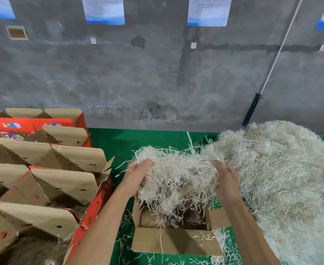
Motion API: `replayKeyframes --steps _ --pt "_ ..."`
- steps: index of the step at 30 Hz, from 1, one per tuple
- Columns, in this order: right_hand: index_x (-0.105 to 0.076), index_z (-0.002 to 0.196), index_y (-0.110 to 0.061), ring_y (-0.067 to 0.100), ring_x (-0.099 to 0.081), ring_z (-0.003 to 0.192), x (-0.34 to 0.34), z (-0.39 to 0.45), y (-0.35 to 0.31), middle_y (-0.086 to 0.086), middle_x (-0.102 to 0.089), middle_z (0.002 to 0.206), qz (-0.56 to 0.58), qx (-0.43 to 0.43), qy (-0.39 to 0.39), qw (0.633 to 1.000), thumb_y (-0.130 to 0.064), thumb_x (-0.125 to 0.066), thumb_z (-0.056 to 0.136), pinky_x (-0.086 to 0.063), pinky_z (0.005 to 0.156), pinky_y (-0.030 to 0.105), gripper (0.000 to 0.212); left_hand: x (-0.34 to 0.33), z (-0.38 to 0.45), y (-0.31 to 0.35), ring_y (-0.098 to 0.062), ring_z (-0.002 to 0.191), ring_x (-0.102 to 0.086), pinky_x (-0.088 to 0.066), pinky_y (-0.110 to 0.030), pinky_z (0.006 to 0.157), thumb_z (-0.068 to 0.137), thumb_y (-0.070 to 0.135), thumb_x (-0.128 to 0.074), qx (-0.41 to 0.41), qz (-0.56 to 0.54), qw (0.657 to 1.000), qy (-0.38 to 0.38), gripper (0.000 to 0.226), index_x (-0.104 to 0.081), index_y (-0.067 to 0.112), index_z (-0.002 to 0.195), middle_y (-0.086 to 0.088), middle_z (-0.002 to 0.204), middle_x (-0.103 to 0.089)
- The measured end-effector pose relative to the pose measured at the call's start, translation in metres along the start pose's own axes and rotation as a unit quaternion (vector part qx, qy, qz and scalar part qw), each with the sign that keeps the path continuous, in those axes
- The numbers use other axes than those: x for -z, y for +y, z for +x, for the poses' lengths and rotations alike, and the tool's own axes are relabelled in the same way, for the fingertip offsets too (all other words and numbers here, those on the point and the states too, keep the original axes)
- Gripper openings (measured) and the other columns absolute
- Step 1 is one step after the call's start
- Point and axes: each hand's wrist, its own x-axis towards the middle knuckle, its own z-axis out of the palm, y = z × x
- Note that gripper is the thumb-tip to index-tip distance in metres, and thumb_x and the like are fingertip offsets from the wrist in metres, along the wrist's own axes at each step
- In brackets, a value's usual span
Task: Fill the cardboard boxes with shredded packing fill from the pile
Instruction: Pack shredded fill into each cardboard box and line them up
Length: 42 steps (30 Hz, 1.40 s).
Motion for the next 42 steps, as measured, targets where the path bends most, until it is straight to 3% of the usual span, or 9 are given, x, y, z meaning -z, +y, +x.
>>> replayKeyframes --steps 5,13,18,21,24,27,31,37,42 --pt "-0.035 0.146 -0.049 0.007 -0.045 0.120 -0.033 -0.009 0.020 -0.030 -0.038 0.130 -0.157 -0.072 -0.166 0.971 -0.072 -0.064 0.073 -0.041 0.105 0.043 0.082 -0.058 -0.025 -0.006 -0.012 0.111 -0.054 -0.041 -0.042 0.107 0.064 0.080 -0.067 0.019 0.054 0.988 -0.141 0.100 -0.039 0.031 0.146 0.017 0.130 -0.047" --pt "-0.062 0.131 -0.016 0.036 -0.066 0.112 0.042 0.023 -0.012 0.015 -0.067 0.125 0.020 -0.032 0.033 0.999 -0.052 -0.070 0.081 -0.054 0.094 0.052 0.062 0.000 0.014 -0.005 -0.014 0.067 -0.064 -0.050 -0.022 0.050 0.090 0.022 -0.073 0.012 -0.099 0.994 0.039 0.053 -0.049 0.007 0.134 -0.020 0.106 -0.068" --pt "-0.067 0.100 -0.019 0.014 -0.068 0.068 -0.004 0.001 0.010 0.003 -0.071 0.081 -0.029 -0.133 -0.103 0.985 -0.056 -0.052 0.095 -0.054 0.060 0.028 0.040 -0.052 -0.016 -0.010 -0.002 0.133 -0.041 -0.033 -0.033 0.115 0.083 0.044 -0.077 -0.035 0.096 0.985 -0.142 0.087 -0.025 0.041 0.152 0.008 0.157 -0.031" --pt "-0.057 0.100 0.001 0.014 -0.046 0.057 -0.019 0.000 0.006 0.005 -0.053 0.070 -0.132 -0.080 -0.133 0.979 -0.035 -0.051 0.101 -0.043 0.056 0.027 0.037 -0.059 -0.022 -0.009 0.007 0.098 -0.057 -0.052 -0.046 0.090 0.088 0.019 -0.071 -0.035 0.126 0.990 -0.047 0.059 -0.042 0.021 0.139 0.004 0.129 -0.058" --pt "-0.052 0.104 0.011 0.002 -0.051 0.052 0.017 0.006 -0.012 0.008 -0.054 0.083 -0.135 -0.001 -0.046 0.990 -0.012 -0.050 0.102 -0.047 0.050 0.015 0.022 -0.024 -0.015 -0.003 0.016 0.093 -0.061 -0.052 -0.008 0.067 0.084 0.030 -0.078 -0.083 0.057 0.994 0.039 0.028 -0.058 0.028 0.104 0.012 0.105 -0.062" --pt "-0.063 0.113 -0.006 0.003 -0.063 0.080 0.039 0.008 -0.020 0.003 -0.061 0.108 -0.143 0.025 0.036 0.989 -0.016 -0.046 0.104 -0.052 0.057 0.016 0.021 0.006 -0.010 0.010 -0.016 0.138 -0.040 -0.040 -0.038 0.110 0.071 0.056 -0.083 0.006 -0.077 0.997 0.030 0.098 -0.036 0.019 0.149 0.003 0.149 -0.038" --pt "-0.054 0.129 -0.023 0.000 -0.064 0.100 -0.008 -0.007 0.005 -0.002 -0.056 0.139 -0.214 -0.018 -0.102 0.971 -0.014 -0.046 0.103 -0.058 0.077 0.025 0.029 -0.027 -0.019 0.014 0.018 0.090 -0.058 -0.052 -0.009 0.071 0.093 0.025 -0.068 -0.022 -0.023 0.995 -0.098 0.061 -0.044 0.008 0.146 -0.008 0.131 -0.050" --pt "-0.066 0.106 -0.025 0.014 -0.072 0.078 -0.017 -0.016 0.028 0.000 -0.073 0.091 -0.250 -0.055 -0.211 0.943 -0.010 -0.058 0.095 -0.062 0.070 0.033 0.021 -0.037 -0.013 0.013 -0.021 0.112 -0.059 -0.047 -0.034 0.097 0.094 0.037 -0.064 0.009 -0.136 0.991 0.012 0.073 -0.026 0.018 0.153 -0.012 0.136 -0.053" --pt "-0.062 0.124 -0.029 0.026 -0.065 0.108 0.025 -0.004 0.018 0.005 -0.064 0.130 -0.024 -0.125 0.067 0.990 -0.040 -0.060 0.095 -0.056 0.079 0.042 0.031 0.014 -0.011 -0.008 0.006 0.089 -0.056 -0.046 -0.006 0.071 0.083 0.041 -0.072 -0.060 -0.096 0.974 0.195 0.072 -0.042 0.012 0.143 0.000 0.136 -0.054"
